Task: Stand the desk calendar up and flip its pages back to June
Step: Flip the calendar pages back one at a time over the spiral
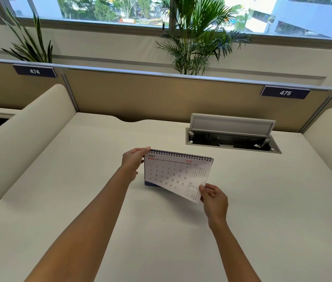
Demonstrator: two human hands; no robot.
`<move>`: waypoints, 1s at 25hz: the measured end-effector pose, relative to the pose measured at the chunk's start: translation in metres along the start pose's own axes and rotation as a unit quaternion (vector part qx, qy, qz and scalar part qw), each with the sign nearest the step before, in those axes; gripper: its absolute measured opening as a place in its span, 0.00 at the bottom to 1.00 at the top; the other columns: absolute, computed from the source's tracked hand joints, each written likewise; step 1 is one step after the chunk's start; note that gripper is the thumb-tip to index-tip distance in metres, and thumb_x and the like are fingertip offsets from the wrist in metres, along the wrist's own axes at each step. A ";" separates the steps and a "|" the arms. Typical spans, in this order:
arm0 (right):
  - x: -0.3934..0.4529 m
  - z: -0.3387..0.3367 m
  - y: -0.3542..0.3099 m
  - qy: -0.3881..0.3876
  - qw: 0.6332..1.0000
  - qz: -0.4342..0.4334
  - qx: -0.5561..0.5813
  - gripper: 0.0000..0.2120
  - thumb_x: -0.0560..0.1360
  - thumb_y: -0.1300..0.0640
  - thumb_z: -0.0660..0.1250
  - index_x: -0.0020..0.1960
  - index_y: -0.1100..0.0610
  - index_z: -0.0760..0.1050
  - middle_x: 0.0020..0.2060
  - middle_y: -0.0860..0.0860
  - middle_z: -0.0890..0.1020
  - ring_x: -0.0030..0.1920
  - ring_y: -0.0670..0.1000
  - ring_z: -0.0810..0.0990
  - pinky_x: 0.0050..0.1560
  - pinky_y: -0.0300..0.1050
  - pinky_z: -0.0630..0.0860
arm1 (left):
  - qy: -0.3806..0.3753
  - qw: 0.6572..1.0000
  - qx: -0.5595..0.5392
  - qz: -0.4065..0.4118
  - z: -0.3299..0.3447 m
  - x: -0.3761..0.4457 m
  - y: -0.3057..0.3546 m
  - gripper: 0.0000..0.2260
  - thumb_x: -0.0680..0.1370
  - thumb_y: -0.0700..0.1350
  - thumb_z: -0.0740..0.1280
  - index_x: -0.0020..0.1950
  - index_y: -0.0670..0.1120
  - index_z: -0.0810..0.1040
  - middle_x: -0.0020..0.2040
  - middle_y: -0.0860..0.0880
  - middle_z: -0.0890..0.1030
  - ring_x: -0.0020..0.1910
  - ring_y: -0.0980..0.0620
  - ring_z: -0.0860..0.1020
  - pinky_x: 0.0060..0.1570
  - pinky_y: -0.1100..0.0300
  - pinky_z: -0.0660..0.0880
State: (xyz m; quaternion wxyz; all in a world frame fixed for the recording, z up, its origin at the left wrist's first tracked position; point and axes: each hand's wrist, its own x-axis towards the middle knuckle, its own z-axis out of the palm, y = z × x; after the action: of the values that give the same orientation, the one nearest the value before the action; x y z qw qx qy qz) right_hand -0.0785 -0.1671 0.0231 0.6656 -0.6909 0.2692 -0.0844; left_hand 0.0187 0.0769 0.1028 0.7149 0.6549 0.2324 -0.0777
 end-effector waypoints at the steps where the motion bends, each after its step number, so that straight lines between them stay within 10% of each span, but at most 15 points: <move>1: 0.000 -0.001 -0.002 -0.027 0.999 0.022 0.026 0.03 0.77 0.56 0.71 0.51 0.52 0.80 0.46 0.51 0.87 0.47 0.50 0.86 0.48 0.47 0.83 | -0.002 1.000 0.002 0.000 -0.001 0.000 0.000 0.12 0.75 0.55 0.73 0.51 0.48 0.82 0.49 0.52 0.84 0.60 0.44 0.75 0.62 0.35 0.62; 10: 0.000 -0.010 -0.031 -0.235 0.951 0.089 0.180 0.19 0.74 0.45 0.69 0.62 0.51 0.81 0.59 0.54 0.85 0.59 0.59 0.83 0.52 0.54 0.80 | -0.006 1.000 0.007 -0.010 -0.001 -0.001 0.001 0.10 0.73 0.54 0.75 0.46 0.49 0.83 0.49 0.52 0.85 0.55 0.47 0.78 0.58 0.39 0.64; 16: -0.001 -0.009 -0.048 -0.227 0.928 0.128 0.266 0.18 0.70 0.43 0.69 0.58 0.46 0.84 0.59 0.53 0.85 0.53 0.55 0.86 0.42 0.47 0.83 | -0.013 0.999 0.016 -0.027 -0.001 -0.003 0.004 0.13 0.74 0.52 0.74 0.54 0.46 0.83 0.52 0.48 0.85 0.54 0.46 0.80 0.50 0.48 0.74; 25: 0.008 -0.005 -0.074 -0.279 0.854 0.109 0.425 0.35 0.75 0.32 0.60 0.67 0.59 0.78 0.65 0.61 0.80 0.64 0.63 0.79 0.57 0.59 0.81 | -0.017 0.997 -0.044 -0.059 -0.002 -0.008 0.003 0.18 0.81 0.59 0.60 0.55 0.48 0.83 0.53 0.46 0.85 0.54 0.45 0.81 0.54 0.49 0.77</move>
State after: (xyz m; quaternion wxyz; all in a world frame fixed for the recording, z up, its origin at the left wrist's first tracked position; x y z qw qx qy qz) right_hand -0.0545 -0.1777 0.0926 0.9465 -0.3016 0.0840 0.0788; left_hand 0.0120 0.0776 0.1088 0.7407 0.6068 0.2618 -0.1206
